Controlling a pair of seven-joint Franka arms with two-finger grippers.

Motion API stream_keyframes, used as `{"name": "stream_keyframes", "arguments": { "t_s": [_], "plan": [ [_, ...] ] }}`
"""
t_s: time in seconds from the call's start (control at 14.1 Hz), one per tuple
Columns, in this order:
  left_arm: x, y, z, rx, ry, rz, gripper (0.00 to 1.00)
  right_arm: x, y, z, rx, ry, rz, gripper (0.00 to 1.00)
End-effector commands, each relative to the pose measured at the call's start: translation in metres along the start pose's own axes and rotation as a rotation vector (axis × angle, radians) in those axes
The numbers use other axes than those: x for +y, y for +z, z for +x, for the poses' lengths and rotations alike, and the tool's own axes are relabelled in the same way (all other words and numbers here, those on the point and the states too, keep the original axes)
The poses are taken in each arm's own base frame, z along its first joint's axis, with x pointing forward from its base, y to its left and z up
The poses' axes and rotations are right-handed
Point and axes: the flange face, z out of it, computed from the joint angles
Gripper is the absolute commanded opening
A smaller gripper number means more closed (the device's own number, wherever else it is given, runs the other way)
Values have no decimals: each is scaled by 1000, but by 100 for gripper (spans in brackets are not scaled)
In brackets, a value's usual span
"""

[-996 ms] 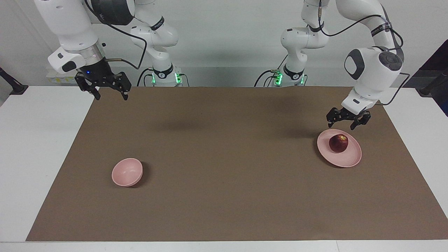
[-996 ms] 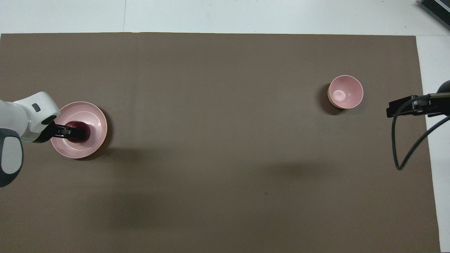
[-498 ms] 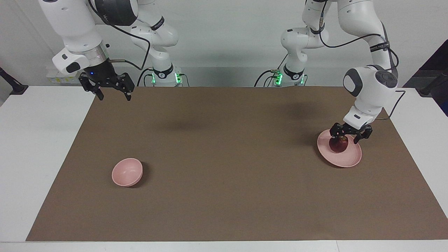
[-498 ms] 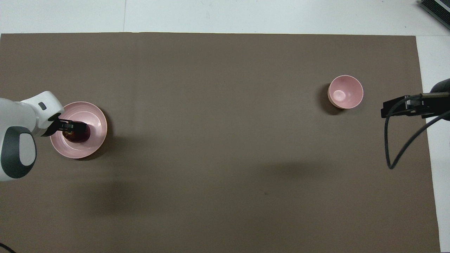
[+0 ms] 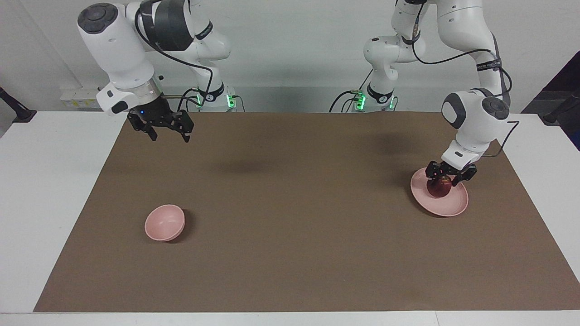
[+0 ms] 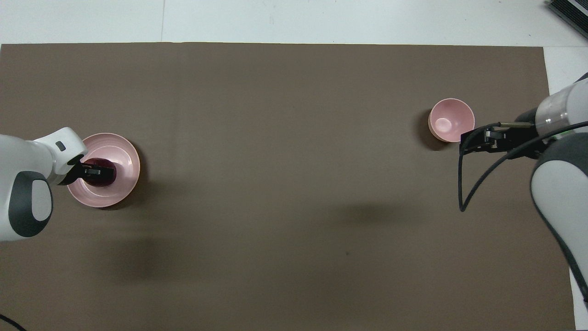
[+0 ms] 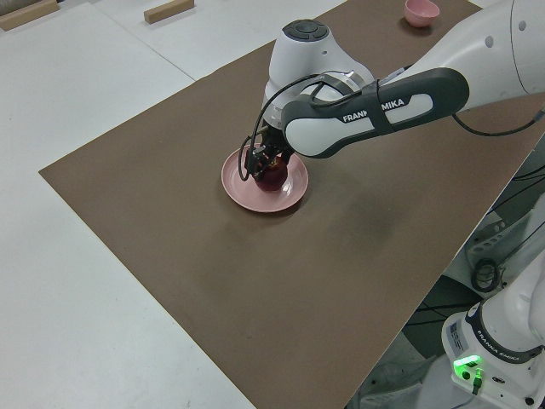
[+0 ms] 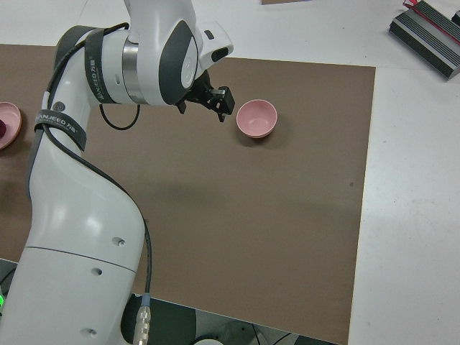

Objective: Move apple from plate to bowl
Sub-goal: 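Lift the apple with the left gripper while the right gripper approaches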

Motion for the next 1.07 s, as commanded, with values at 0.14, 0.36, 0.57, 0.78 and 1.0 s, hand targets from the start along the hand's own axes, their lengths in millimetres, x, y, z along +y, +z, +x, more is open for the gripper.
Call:
{"name": "stream_keyframes", "arguments": {
  "t_s": [0.14, 0.36, 0.57, 0.78, 1.0],
  "plan": [
    [1, -10, 13, 39, 12, 4, 2, -19, 58, 27, 14, -22, 12, 100],
    [5, -41, 23, 89, 20, 12, 0, -27, 75, 35, 15, -7, 20, 100],
    [23, -78, 26, 107, -5, -42, 0, -41, 89, 33, -41, 131, 80, 100],
    [44, -99, 22, 107, -44, -151, 0, -52, 119, 31, -144, 311, 195, 100],
    [70, -101, 21, 88, -106, -329, 0, -81, 128, 26, -210, 460, 263, 100]
  ]
}}
